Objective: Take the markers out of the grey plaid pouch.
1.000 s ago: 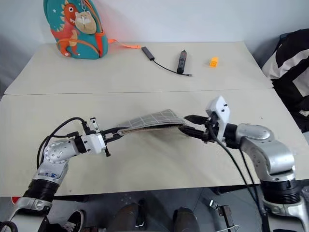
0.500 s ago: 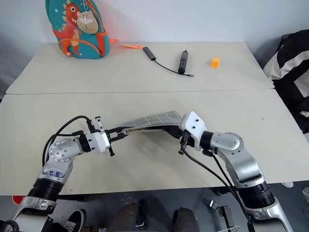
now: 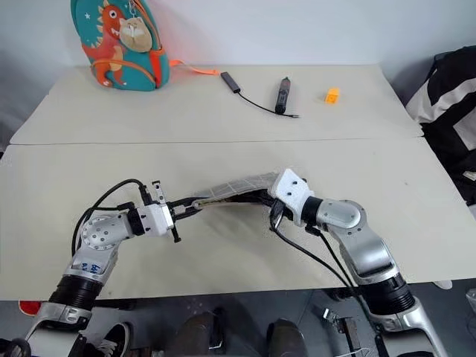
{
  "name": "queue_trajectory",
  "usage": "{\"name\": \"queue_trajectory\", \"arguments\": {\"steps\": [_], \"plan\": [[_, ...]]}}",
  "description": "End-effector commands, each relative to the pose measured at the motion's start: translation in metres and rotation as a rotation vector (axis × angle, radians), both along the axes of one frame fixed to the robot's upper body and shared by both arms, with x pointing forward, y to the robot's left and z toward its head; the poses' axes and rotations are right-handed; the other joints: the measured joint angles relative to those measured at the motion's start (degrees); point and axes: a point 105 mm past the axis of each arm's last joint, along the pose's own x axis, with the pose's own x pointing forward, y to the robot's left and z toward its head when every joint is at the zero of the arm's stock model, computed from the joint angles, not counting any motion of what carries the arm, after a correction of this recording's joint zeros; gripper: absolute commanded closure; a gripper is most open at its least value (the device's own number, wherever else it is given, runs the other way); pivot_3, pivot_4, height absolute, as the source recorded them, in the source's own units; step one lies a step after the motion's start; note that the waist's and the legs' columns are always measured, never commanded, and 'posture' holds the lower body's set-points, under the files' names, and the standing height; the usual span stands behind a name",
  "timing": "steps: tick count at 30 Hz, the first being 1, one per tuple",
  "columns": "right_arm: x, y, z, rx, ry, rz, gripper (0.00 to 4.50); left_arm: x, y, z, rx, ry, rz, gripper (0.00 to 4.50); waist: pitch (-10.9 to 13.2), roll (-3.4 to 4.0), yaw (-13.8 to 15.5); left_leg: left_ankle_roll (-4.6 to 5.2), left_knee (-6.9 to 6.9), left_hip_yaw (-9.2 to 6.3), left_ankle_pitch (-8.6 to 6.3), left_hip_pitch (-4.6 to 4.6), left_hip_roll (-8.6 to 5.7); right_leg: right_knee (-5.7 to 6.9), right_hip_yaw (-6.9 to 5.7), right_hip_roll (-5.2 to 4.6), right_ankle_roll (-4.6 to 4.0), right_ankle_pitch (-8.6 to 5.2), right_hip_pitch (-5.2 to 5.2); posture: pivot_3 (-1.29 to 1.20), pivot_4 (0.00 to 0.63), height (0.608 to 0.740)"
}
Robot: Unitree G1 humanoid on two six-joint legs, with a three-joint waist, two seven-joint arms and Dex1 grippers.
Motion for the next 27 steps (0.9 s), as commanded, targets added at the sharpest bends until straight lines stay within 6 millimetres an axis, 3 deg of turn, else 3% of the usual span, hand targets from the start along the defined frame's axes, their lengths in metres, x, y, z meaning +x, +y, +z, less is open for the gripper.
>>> {"name": "queue_trajectory", "arguments": {"steps": [1,5,10,23,27], "plan": [[0.006,0.006,-0.009,-0.155,-0.176,-0.021,4.48,-0.009,-0.013,0.018,-0.039,-0.037,-0.081,4.5,0.0,0.0,-0.1,0.0,0.0,0.0,0.0,0.0,0.0,0.0,0.0,0.0,0.0,0.0,0.0,0.0,0.15,0.74],[0.016,0.012,-0.015,-0.284,-0.303,-0.059,4.48,-0.013,-0.021,0.019,-0.048,-0.028,-0.108,4.5,0.0,0.0,-0.2,-0.07,0.01,0.03,0.05,0.0,0.0,0.04,-0.01,0.02,0.0,0.0,-0.02,0.0,0.15,0.74],[0.021,0.014,-0.011,-0.271,-0.321,-0.106,4.48,-0.015,-0.025,0.016,-0.058,-0.012,-0.115,4.5,0.0,0.0,-0.2,-0.09,0.02,0.0,0.06,0.0,0.0,0.06,0.01,0.05,0.0,0.0,0.0,0.0,0.15,0.74],[0.015,0.022,-0.001,-0.194,-0.269,-0.083,0.13,-0.006,-0.011,0.016,-0.146,0.072,-0.058,4.5,0.0,0.0,-0.2,-0.08,0.02,-0.02,0.06,0.0,0.01,0.06,0.05,0.05,0.0,0.0,0.01,0.0,0.15,0.74],[0.01,0.029,0.002,-0.173,-0.234,-0.059,0.04,-0.002,-0.006,0.019,-0.223,0.159,-0.054,4.5,0.0,0.0,-0.3,-0.08,0.02,-0.03,0.06,0.01,0.01,0.09,0.06,0.05,0.0,0.0,0.01,0.0,0.15,0.74]]}}
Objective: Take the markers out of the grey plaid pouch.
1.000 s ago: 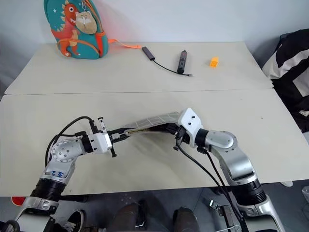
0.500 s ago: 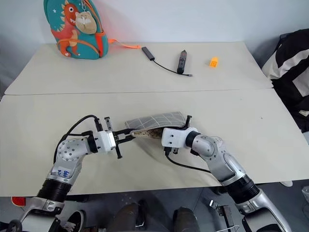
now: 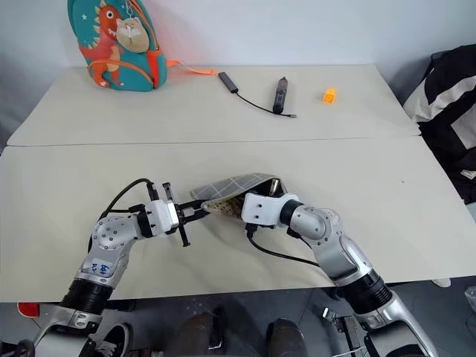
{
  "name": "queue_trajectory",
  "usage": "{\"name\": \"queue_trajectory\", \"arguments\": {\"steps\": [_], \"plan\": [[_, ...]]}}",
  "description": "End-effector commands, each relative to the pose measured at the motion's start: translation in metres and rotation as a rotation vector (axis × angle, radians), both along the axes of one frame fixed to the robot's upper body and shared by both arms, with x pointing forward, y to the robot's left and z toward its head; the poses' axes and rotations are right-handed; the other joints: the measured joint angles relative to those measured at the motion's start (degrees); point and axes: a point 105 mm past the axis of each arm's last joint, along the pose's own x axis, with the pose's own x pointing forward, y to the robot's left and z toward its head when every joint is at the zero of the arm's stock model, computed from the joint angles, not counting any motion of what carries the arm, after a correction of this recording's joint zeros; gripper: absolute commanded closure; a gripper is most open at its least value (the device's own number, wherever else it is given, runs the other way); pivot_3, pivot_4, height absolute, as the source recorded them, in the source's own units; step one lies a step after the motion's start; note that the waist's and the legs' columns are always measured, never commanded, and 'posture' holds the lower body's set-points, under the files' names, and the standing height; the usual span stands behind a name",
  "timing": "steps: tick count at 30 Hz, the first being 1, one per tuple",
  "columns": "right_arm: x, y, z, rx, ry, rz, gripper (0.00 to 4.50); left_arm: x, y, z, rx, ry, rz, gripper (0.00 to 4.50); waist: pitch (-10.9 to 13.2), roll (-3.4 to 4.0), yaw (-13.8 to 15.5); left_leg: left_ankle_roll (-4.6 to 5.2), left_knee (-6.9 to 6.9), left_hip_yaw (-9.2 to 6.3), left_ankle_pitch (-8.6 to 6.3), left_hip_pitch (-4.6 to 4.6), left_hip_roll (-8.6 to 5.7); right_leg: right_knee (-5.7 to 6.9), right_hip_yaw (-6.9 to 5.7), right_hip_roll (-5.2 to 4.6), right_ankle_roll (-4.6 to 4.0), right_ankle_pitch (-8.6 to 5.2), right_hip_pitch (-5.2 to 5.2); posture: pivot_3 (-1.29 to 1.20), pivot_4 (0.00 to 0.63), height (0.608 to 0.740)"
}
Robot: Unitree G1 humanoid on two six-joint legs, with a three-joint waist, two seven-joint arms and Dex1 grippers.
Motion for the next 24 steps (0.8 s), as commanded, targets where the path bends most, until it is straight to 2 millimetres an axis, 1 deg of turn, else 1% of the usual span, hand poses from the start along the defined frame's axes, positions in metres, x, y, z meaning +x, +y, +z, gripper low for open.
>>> {"name": "queue_trajectory", "arguments": {"steps": [1,4,7,10,12,17,19,21,23,24], "plan": [[-0.004,0.002,0.013,0.041,0.009,0.012,0.04,0.003,0.008,0.02,-0.109,0.014,0.005,4.5,0.0,0.0,0.0,0.0,0.0,-0.01,0.0,0.0,0.0,0.0,0.0,0.0,0.0,0.0,0.0,0.0,0.15,0.74],[-0.005,0.004,0.013,0.068,0.036,0.014,0.04,0.004,0.011,0.021,-0.134,0.044,0.004,4.5,0.0,0.0,0.0,0.0,0.01,-0.01,0.0,0.0,0.0,0.0,0.01,0.0,0.0,0.0,0.01,0.0,0.15,0.74],[-0.008,0.006,0.019,0.112,0.044,0.025,0.67,0.004,0.013,0.024,-0.182,0.077,-0.001,4.5,0.0,0.0,0.0,0.0,0.02,-0.01,0.0,0.0,0.0,0.0,0.0,0.0,0.0,0.0,0.01,0.0,0.15,0.74],[-0.007,0.007,0.021,0.087,0.023,0.024,1.66,0.003,0.013,0.024,-0.214,0.11,-0.009,4.5,0.0,0.0,0.0,0.0,0.02,-0.01,0.0,0.0,0.0,0.0,0.01,0.0,0.0,0.0,0.02,0.0,0.15,0.74],[-0.007,0.008,0.023,0.089,0.022,0.027,1.66,0.003,0.013,0.024,-0.229,0.133,-0.013,4.5,0.0,0.0,0.0,0.0,0.02,-0.01,0.0,0.0,-0.01,0.0,0.01,0.0,0.0,0.0,0.02,0.0,0.15,0.74],[-0.009,0.011,0.02,0.027,0.044,0.056,1.66,0.003,0.013,0.024,-0.258,0.18,-0.026,4.5,0.0,0.0,0.0,0.0,0.02,-0.01,0.0,0.0,-0.01,0.0,0.03,0.01,0.0,0.0,0.01,0.0,0.15,0.74],[-0.008,0.014,0.021,0.022,0.06,0.052,1.66,0.002,0.012,0.025,-0.286,0.211,-0.039,4.5,0.0,0.0,0.0,0.0,0.03,-0.01,0.0,0.0,-0.01,0.0,0.04,0.01,0.0,0.0,0.01,0.0,0.15,0.74],[-0.002,0.019,0.022,0.042,0.071,0.037,1.66,0.001,0.01,0.025,-0.287,0.233,-0.06,4.5,0.0,0.0,0.0,0.0,0.03,-0.01,0.0,0.0,-0.01,0.01,0.05,0.01,0.0,0.0,0.01,0.0,0.15,0.74],[0.001,0.021,0.015,-0.006,0.092,0.032,1.66,0.001,0.009,0.025,-0.283,0.237,-0.066,4.5,0.0,0.0,-0.1,0.0,0.03,-0.02,0.0,0.01,-0.01,0.01,0.05,0.01,0.0,0.0,0.01,0.0,0.15,0.74],[0.001,0.022,0.012,-0.021,0.102,0.034,1.66,0.003,0.01,0.027,-0.319,0.264,-0.071,4.5,0.0,0.0,-0.1,0.0,0.03,-0.01,0.0,0.01,-0.01,0.02,0.04,0.02,0.0,0.0,0.0,0.0,0.15,0.74]]}}
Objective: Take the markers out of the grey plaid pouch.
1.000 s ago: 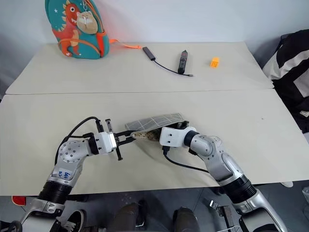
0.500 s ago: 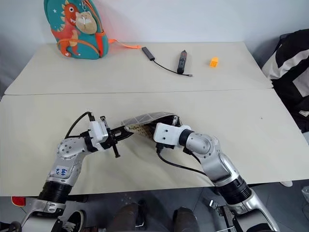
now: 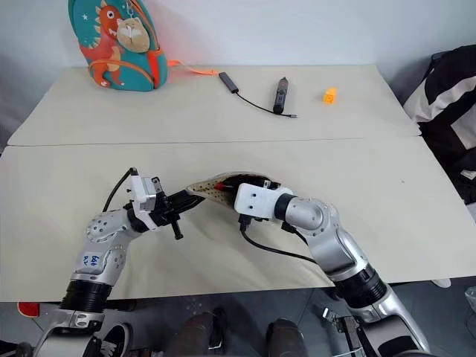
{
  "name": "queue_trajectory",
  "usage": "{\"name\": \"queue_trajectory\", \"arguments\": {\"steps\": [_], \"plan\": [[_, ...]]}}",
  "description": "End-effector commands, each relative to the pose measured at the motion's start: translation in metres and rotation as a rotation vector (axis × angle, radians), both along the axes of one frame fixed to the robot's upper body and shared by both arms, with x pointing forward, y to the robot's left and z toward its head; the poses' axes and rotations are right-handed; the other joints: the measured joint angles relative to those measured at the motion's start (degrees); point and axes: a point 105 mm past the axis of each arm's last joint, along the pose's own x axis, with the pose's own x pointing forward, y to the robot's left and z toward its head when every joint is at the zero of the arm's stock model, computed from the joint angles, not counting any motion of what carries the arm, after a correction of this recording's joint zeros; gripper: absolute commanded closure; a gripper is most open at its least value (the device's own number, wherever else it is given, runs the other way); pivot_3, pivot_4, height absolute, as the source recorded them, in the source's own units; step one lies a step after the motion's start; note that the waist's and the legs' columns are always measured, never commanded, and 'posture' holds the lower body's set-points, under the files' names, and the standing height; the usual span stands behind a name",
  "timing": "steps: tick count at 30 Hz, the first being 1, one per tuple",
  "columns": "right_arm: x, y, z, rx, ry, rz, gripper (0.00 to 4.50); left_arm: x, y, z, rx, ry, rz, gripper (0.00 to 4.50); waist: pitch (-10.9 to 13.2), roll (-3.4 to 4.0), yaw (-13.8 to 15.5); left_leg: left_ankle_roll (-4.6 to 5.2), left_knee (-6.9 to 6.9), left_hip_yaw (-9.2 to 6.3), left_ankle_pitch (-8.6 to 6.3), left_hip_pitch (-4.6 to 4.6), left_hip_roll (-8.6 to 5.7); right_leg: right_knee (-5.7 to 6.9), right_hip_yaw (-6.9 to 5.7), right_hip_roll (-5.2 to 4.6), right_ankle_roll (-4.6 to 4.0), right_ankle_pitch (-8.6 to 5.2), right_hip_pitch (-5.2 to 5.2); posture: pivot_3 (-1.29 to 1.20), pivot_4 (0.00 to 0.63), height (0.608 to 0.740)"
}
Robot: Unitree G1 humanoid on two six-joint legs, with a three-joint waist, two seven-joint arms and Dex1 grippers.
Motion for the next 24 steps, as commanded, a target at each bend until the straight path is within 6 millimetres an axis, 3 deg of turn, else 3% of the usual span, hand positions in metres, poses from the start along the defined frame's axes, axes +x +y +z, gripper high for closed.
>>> {"name": "queue_trajectory", "arguments": {"steps": [1,10,17,24], "plan": [[0.002,0.005,-0.006,-0.041,0.025,0.003,1.66,-0.003,-0.003,0.02,-0.089,-0.018,-0.04,4.5,0.0,0.0,0.0,0.0,0.0,-0.01,0.0,0.0,0.0,-0.01,0.0,0.0,0.0,0.0,0.0,0.0,0.15,0.74],[0.012,0.02,0.011,0.005,0.069,-0.031,1.66,0.001,0.005,0.011,-0.155,0.084,-0.085,4.5,0.0,0.0,0.0,-0.01,0.02,-0.01,0.0,0.0,0.0,0.02,-0.01,0.02,0.0,0.0,-0.01,0.0,0.15,0.74],[0.018,0.021,-0.008,-0.102,0.074,-0.062,1.66,-0.006,-0.006,0.007,-0.145,0.119,-0.166,4.5,0.0,0.0,0.0,0.0,0.01,0.0,0.0,-0.01,-0.01,0.01,0.0,0.02,0.0,0.0,-0.01,0.0,0.15,0.74],[0.028,0.024,-0.016,-0.071,0.05,-0.114,1.66,-0.017,-0.017,0.008,-0.127,0.12,-0.239,4.5,0.0,0.0,0.0,-0.01,0.01,0.0,0.0,-0.01,-0.01,0.02,0.02,0.02,0.0,0.0,-0.02,0.0,0.15,0.74]]}}
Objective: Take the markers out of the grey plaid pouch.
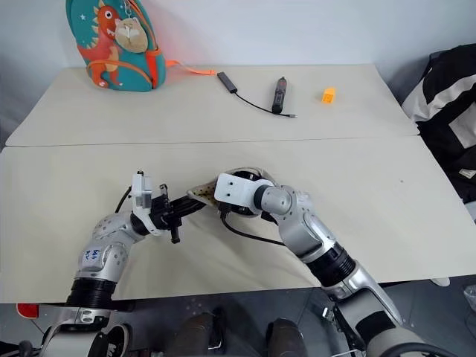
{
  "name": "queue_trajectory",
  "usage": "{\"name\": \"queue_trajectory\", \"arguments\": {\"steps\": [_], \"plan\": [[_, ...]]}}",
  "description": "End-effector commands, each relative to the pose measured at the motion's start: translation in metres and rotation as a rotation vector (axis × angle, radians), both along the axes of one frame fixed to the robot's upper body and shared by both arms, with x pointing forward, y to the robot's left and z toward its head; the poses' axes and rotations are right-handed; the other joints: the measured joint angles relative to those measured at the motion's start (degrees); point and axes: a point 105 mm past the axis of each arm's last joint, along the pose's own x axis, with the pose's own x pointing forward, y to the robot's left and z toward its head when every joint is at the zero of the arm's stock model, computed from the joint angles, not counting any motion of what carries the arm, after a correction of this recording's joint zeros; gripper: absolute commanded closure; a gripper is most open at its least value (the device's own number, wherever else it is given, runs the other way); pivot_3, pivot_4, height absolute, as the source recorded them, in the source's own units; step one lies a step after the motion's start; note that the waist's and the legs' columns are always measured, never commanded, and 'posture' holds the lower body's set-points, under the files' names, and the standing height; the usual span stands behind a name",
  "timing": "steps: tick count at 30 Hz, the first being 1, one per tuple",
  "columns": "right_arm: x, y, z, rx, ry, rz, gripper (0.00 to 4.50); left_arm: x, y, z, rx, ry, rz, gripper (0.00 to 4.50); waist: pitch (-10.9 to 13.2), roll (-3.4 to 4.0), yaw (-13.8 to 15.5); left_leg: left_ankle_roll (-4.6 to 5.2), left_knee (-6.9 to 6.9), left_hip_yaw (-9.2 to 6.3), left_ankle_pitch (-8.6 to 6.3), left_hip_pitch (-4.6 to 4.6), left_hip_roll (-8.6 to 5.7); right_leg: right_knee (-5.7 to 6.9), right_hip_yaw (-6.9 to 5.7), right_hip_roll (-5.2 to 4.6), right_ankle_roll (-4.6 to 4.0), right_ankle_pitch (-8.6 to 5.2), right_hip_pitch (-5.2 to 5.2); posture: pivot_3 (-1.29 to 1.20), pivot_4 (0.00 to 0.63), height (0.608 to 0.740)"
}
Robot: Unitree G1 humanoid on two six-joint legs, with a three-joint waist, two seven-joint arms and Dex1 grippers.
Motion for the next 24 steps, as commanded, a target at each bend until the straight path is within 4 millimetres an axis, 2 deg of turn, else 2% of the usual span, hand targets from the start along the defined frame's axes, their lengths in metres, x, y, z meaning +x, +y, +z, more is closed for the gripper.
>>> {"name": "queue_trajectory", "arguments": {"steps": [1,4,8,9,16,22,24], "plan": [[0.001,0.002,-0.003,0.017,-0.022,-0.004,1.66,-0.013,-0.011,0.018,-0.025,-0.072,-0.084,4.5,0.0,0.0,0.0,0.0,0.0,0.0,0.0,0.0,0.0,0.0,0.0,0.0,0.0,0.0,0.0,0.0,0.15,0.74],[-0.001,-0.002,-0.011,0.01,-0.03,0.001,2.22,-0.017,-0.013,0.018,-0.029,-0.071,-0.092,4.5,0.0,0.0,0.0,0.0,0.0,0.0,0.0,0.0,0.0,-0.01,0.03,0.0,0.0,0.0,0.0,0.0,0.15,0.74],[-0.002,-0.003,-0.01,0.05,-0.016,-0.006,3.56,-0.017,-0.012,0.017,-0.026,-0.07,-0.079,4.5,0.0,-0.02,-0.1,0.0,0.0,-0.01,0.0,0.0,0.01,0.0,0.07,-0.01,0.0,0.0,0.0,0.0,0.15,0.74],[-0.002,-0.003,-0.01,0.049,-0.022,-0.005,3.69,-0.018,-0.011,0.017,-0.024,-0.069,-0.077,4.5,0.0,-0.02,-0.1,0.0,0.0,-0.01,0.0,0.01,0.02,-0.01,0.07,0.0,0.0,0.0,0.01,0.0,0.15,0.74],[-0.005,-0.005,-0.009,0.056,-0.016,0.001,3.78,-0.014,-0.007,0.017,-0.013,-0.081,-0.043,4.5,0.0,-0.02,0.0,-0.01,-0.01,0.0,0.0,0.03,0.02,-0.01,0.09,-0.01,0.0,0.0,0.02,0.0,0.15,0.74],[-0.017,-0.009,0.022,0.077,-0.069,0.069,3.8,-0.005,-0.006,0.009,0.05,-0.138,0.037,4.5,0.0,-0.03,0.2,-0.01,-0.01,0.0,0.0,0.02,0.01,-0.03,0.08,-0.01,0.0,0.0,0.02,0.0,0.15,0.74],[-0.02,-0.012,0.026,0.055,-0.082,0.089,3.8,-0.003,-0.004,0.007,0.046,-0.125,0.051,4.5,0.0,-0.03,0.1,0.0,0.0,-0.01,-0.01,0.0,0.0,-0.06,0.08,-0.03,0.0,0.0,0.02,0.0,0.15,0.74]]}}
